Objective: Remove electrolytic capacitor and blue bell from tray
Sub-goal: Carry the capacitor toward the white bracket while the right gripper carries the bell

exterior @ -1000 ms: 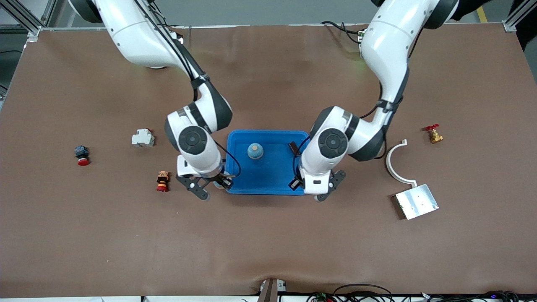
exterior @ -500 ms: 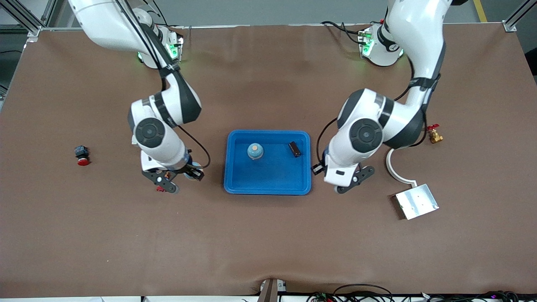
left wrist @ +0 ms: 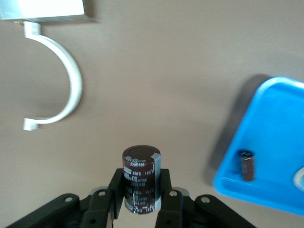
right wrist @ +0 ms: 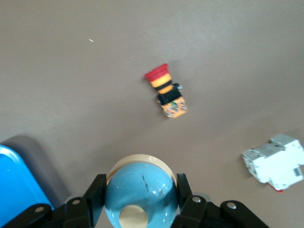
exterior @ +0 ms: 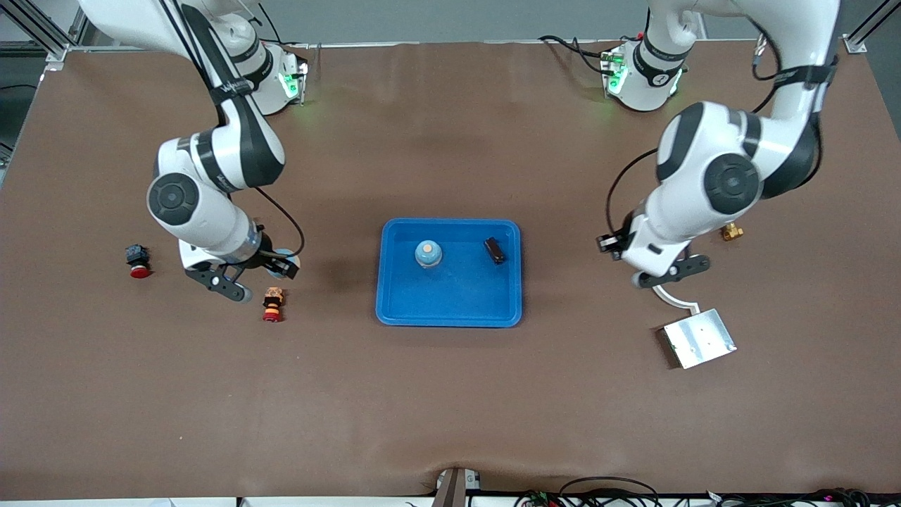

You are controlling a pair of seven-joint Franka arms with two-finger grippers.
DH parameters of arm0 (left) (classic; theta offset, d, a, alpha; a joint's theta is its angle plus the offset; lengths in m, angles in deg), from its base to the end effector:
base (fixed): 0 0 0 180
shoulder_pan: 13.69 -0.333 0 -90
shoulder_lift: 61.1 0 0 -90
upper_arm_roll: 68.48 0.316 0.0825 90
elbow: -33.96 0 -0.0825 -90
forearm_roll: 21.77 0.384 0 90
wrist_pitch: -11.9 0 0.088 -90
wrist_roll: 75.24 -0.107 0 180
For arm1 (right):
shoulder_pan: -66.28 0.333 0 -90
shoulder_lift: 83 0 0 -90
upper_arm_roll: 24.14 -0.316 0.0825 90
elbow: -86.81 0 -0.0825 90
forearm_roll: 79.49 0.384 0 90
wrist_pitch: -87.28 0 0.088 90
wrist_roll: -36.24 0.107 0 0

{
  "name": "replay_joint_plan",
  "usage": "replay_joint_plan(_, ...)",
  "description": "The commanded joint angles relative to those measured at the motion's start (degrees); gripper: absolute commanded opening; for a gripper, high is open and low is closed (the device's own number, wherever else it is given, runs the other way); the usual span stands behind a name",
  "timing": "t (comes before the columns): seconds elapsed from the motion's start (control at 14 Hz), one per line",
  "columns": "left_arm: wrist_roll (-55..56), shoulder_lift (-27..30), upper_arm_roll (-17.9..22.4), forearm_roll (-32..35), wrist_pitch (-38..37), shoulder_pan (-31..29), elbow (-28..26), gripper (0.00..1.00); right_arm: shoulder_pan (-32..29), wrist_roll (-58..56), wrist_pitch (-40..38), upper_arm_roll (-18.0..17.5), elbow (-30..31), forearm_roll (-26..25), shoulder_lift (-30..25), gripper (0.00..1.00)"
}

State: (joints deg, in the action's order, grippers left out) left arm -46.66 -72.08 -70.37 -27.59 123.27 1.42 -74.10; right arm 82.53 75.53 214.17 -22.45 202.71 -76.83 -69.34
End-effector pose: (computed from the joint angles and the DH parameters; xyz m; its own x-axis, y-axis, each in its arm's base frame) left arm 0.5625 -0.1783 0.3958 0.9572 0.2384 -0.1642 0.2447 -0.9694 0.0186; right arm 0.5670 0.1493 0.3287 0.8948 -0.4432 -0.0545 -0.4435 -0.8963 0.0073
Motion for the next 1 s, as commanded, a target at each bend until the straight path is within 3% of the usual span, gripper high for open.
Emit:
replay_joint_plan(0.0,-6.9,5.8,-0.4,1.5,2.5,-3.8,-7.8,0.00,-2.6,-4.4,0.8,-1.0,5.8,1.0,-5.5,0.00)
replay_joint_plan(0.43,-22.0,7.9,-0.5,4.5,13.3,-13.6,-17.5,0.00,-10.7,-19.2,0.7,-0.9,13.2,1.1,-12.3,0.00)
replay_joint_plan(0.64,-25.3,3.8,-0.4,4.7,21.3,-16.2,-19.6,0.00,-14.0,-25.3,1.1,-0.7,16.4,1.0,-14.4,0.00)
replay_joint_plan(0.93,-25.3,-4.2,-0.2,7.7,27.9,-16.5,-18.2,0.00,-17.4,-31.5,2.0,-0.6,19.7,1.0,-17.3,0.00)
